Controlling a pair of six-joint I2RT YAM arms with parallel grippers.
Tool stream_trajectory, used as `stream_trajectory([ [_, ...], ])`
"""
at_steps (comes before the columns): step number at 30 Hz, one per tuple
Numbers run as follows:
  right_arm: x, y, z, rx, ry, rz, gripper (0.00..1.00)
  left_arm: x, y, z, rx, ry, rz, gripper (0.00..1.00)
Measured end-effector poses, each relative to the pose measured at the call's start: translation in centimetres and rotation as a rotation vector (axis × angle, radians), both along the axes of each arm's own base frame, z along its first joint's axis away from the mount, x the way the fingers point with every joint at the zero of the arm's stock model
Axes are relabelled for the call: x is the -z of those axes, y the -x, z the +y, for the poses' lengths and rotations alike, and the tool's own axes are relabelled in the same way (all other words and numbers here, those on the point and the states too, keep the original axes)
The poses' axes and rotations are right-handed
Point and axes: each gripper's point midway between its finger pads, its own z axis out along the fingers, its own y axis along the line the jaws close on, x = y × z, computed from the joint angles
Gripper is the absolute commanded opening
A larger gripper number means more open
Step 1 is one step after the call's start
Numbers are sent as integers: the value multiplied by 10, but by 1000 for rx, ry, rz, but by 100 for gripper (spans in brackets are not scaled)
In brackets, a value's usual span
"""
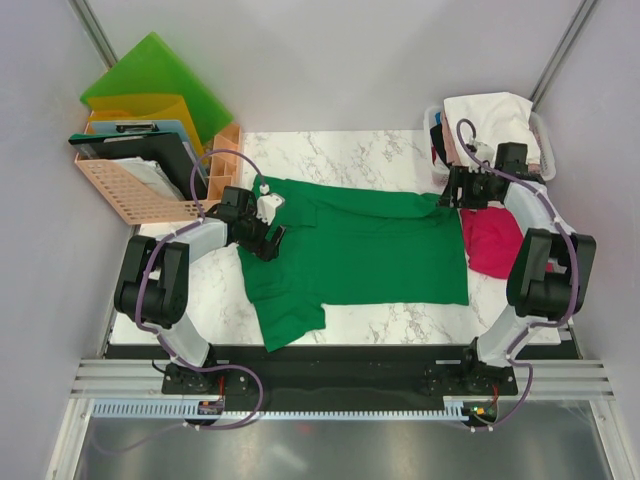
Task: Fold and stack the t-shirts
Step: Fold the flattened tshirt in 1/3 of the way
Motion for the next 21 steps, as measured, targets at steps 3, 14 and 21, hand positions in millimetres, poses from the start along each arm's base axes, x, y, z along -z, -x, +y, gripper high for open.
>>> stream_trajectory([
  [3,-12,13,-5,18,5,-26,68,0,0,0,0,0,-1,94],
  [14,-6,48,-11,35,-15,-7,58,0,-1,0,0,0,-2,94],
  [21,41,47,-7,17,-60,111,56,0,-1,0,0,0,-2,95],
])
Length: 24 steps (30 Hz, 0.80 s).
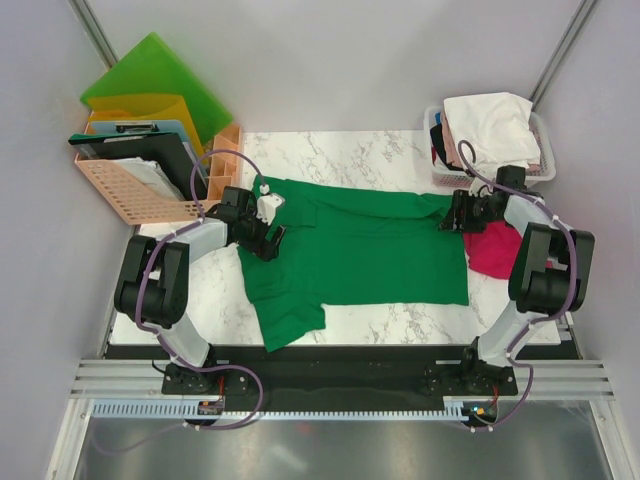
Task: Fold and stack the t-shirts
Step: Fold the flattened tshirt in 1/3 of the way
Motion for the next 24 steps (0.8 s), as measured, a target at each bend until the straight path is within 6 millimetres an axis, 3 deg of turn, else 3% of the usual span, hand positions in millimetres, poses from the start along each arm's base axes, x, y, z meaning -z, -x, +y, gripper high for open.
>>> stream_trajectory([
  [5,26,-15,-3,7,-18,60,55,0,0,0,0,0,0,94],
  [12,20,-54,-10,18,-3,1,55,0,0,0,0,0,0,94],
  [13,19,-58,-11,20,-1,-5,50,0,0,0,0,0,0,94],
  [14,18,-61,-11,19,2,-11,36,0,0,0,0,0,1,94],
  [15,18,-66,-12,19,7,-18,0,0,0,0,0,0,1,95],
  [24,23,-81,4,15,17,-17,0,0,-1,0,0,-1,0,94],
])
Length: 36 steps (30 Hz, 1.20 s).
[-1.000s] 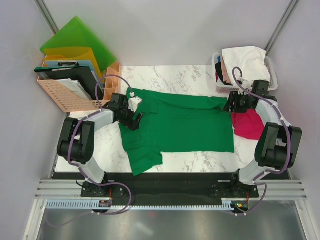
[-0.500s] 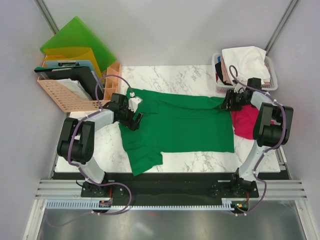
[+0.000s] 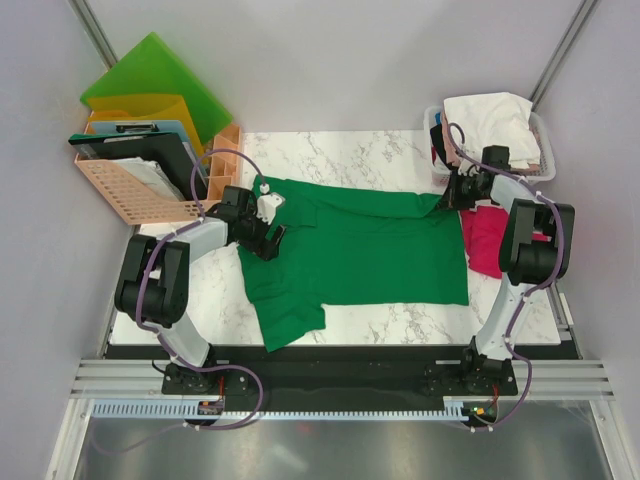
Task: Fold and stack the t-shirts
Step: Fold the flattened tshirt in 1/3 of the way
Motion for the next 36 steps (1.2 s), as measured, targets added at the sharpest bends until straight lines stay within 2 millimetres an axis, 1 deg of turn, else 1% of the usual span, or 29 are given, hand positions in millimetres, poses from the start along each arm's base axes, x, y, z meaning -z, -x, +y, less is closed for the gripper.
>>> stream_trajectory([
  [3,-8,-8,10,-17,15,-22,0,0,-2,0,0,0,-2,94],
  [7,-36,-33,21,-35,33,-99,1,0,-3,-1,0,1,-3,94],
  [8,-43,-40,23,-38,37,-119,23,0,-3,-1,0,1,-3,94],
  [9,-50,-49,25,-36,37,-141,43,0,-3,-1,0,1,-3,94],
  [10,-56,-58,26,-33,40,-158,58,0,-3,-1,0,1,-3,94],
  [11,-59,-61,31,-39,19,-155,71,0,-3,-1,0,1,-3,94],
  [14,-57,-55,45,-68,-1,-118,75,0,-3,-1,0,1,-3,94],
  [15,-53,-52,46,-70,3,-113,83,0,-2,-1,0,1,-3,94],
  [16,-50,-48,45,-66,12,-115,85,0,-2,-1,1,1,-3,95],
  [17,-42,-39,41,-57,35,-106,88,0,-2,-1,1,1,-4,94],
  [19,-31,-17,29,-34,81,-88,89,0,-2,-1,1,1,-4,94],
  [20,-29,-4,24,-23,103,-73,89,0,-2,-1,1,1,-4,94],
  [21,-31,7,19,-10,124,-70,88,0,-2,-1,1,1,-4,94],
  [23,-45,20,11,8,158,-94,88,0,-2,-1,1,1,-4,95],
  [25,-70,25,5,19,187,-157,88,0,-2,-1,1,1,-4,95],
  [27,-93,31,4,22,205,-221,86,0,-2,-1,1,1,-4,95],
  [28,-103,34,4,20,211,-250,80,0,-2,-1,1,1,-4,95],
  [30,-110,38,4,16,219,-276,70,0,-2,-1,1,1,-4,95],
  [31,-109,39,4,13,220,-275,65,0,-2,-1,1,1,-4,95],
  [32,-106,40,4,13,220,-270,56,0,-2,-1,1,1,-4,95],
  [34,-92,41,5,5,216,-235,54,0,-2,-1,1,1,-4,95],
  [36,-75,42,5,1,208,-190,55,0,-2,-1,1,1,-4,95],
])
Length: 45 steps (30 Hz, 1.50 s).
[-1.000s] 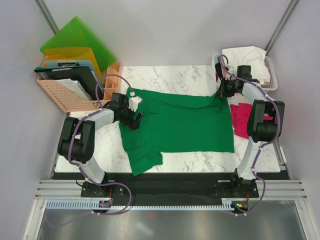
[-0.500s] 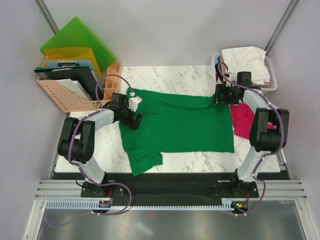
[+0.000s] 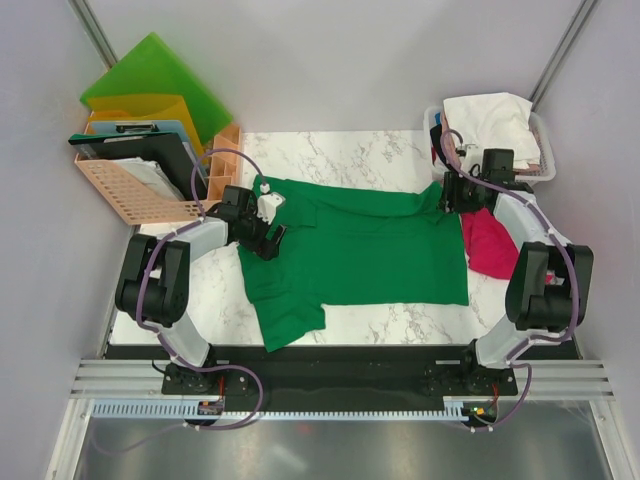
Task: Fold and stack the t-shirts
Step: Fold the flattened tshirt in 1/3 of the way
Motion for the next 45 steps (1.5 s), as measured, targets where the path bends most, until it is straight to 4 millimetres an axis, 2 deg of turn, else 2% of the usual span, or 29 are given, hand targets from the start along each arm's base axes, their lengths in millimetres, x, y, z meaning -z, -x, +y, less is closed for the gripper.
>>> stream_trajectory([
  [3,27,2,-1,3,-8,68,56,0,0,0,0,0,0,95],
  [6,45,2,-1,6,-13,112,57,0,0,0,0,0,0,95],
  [10,62,-1,-2,10,-18,151,57,0,0,0,0,0,0,95],
  [15,74,-13,-3,16,-25,168,56,0,0,0,0,0,0,95],
  [18,79,-20,-3,19,-27,167,47,0,0,0,0,0,0,95],
  [21,84,-23,-4,23,-29,168,24,0,0,0,0,0,0,95],
  [22,86,-24,-4,24,-28,171,5,0,0,0,0,0,0,95],
  [23,87,-26,-4,25,-27,170,0,0,0,0,0,0,0,95],
  [30,95,-40,-19,71,40,161,0,0,0,0,0,0,0,95],
  [38,71,-73,-46,110,181,44,0,0,0,0,0,0,0,95],
  [40,66,-82,-51,113,210,16,14,0,0,0,0,0,0,95],
  [41,66,-86,-52,110,223,7,25,0,0,0,0,0,0,95],
  [42,66,-89,-54,109,236,-1,44,0,0,0,0,0,0,95],
  [45,74,-87,-56,103,274,18,63,0,0,0,0,0,0,95],
])
